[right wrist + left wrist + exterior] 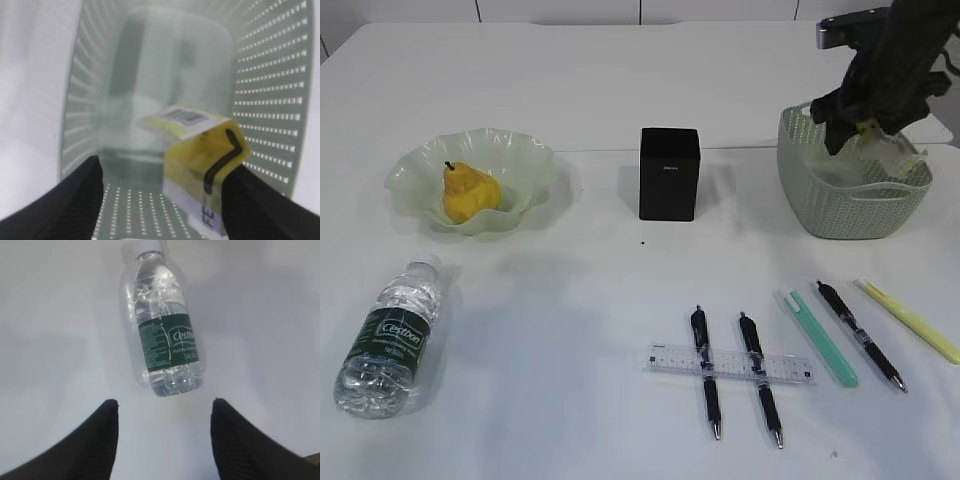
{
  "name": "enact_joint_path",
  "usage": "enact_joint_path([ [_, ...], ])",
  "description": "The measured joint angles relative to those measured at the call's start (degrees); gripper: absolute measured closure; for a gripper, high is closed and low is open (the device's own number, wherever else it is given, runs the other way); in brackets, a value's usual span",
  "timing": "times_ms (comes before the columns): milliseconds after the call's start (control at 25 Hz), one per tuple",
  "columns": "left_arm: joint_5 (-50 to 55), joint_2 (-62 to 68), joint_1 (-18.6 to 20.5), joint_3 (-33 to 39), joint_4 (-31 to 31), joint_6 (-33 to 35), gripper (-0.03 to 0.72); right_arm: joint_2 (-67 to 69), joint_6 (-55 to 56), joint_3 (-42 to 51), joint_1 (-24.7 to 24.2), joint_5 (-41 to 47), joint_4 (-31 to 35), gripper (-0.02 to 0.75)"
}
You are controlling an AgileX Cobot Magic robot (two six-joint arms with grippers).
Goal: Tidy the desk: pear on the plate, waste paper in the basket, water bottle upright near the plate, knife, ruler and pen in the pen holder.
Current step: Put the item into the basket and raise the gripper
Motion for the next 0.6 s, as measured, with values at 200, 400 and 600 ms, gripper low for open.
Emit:
enact_joint_path([
  [200, -3.9, 0.0, 0.0, 0.0, 0.0, 0.0, 0.276, 0.0, 4.6, 0.0, 5.4, 0.5, -12.2, 0.216],
  [400, -6.7, 0.0, 0.0, 0.0, 0.1, 0.0, 0.276, 0.0, 7.0, 0.0, 8.1, 2.3, -20.0, 0.216],
  [600, -7.4, 0.0, 0.0, 0.0, 1.1, 0.0, 0.276, 0.0, 7.5, 0.0, 8.1, 4.2, -21.1, 0.216],
])
